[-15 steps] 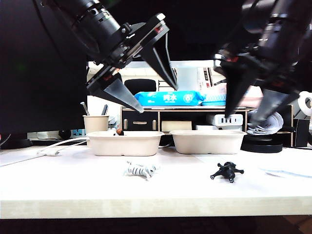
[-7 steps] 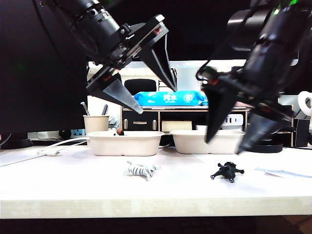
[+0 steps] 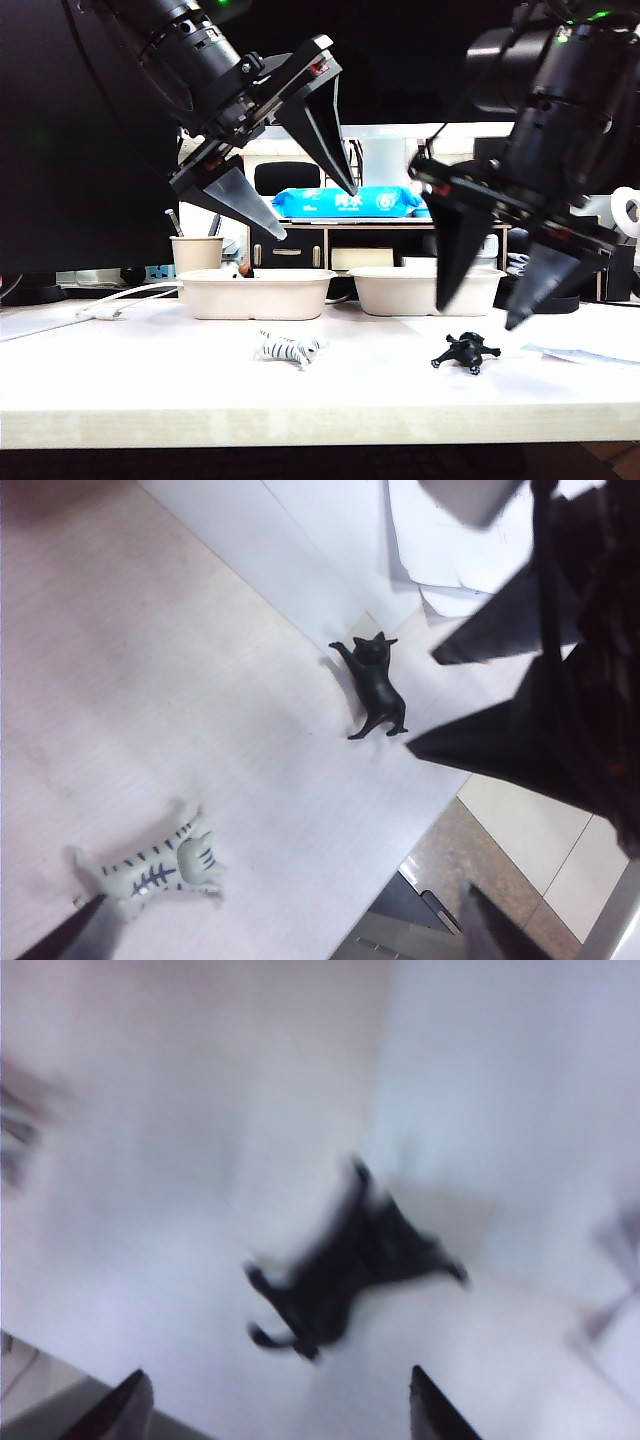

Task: Put the dolls with similar sizes into the same paper box, while dolls with different sizes go into separate paper boxes.

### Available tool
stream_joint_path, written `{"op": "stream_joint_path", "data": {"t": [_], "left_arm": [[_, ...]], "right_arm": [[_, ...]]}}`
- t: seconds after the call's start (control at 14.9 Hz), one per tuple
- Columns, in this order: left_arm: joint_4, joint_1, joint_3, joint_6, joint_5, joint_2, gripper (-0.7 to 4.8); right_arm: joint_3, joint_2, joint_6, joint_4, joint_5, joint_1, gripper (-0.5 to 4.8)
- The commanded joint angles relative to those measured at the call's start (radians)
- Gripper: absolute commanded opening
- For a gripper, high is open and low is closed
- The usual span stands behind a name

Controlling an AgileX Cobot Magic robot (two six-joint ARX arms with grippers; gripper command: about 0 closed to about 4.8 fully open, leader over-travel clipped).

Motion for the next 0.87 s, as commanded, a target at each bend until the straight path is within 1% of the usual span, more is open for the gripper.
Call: {"op": "stream_joint_path", "data": {"t": [0.07, 0.13, 0.34, 0.54, 0.74, 0.81, 0.87], "left_arm": [[0.003, 0.0, 0.002, 0.007, 0.003, -0.004, 4.79], [0.003, 0.0, 0.002, 0.007, 0.003, -0.004, 4.79], [0.003, 0.0, 0.002, 0.007, 0.003, -0.004, 4.79], [-0.013, 0.0, 0.002, 0.01, 0.002, -0.004, 4.79], [-0.016, 0.0, 0.002, 0.011, 0.001, -0.004, 4.79], [-0.016, 0.0, 0.002, 0.013, 0.0, -0.004, 4.79], [-0.016, 0.0, 0.002, 0.014, 0.0, -0.004, 4.79]], "right_arm": [[-0.098, -0.003, 0.082, 0.14, -0.019, 0.002, 3.29], [-0.123, -0.003, 0.114, 0.195, -0.037, 0.002, 3.29], [-0.128, 0.025, 0.174, 0.317, -0.055, 0.003, 3.28], [-0.123, 0.103, 0.186, 0.339, -0.064, 0.003, 3.27], [-0.124, 0.165, 0.152, 0.332, -0.074, 0.003, 3.14], [-0.124, 0.165, 0.107, 0.316, -0.072, 0.003, 3.04], [-0.124, 0.165, 0.061, 0.298, -0.06, 0.003, 3.05]]}}
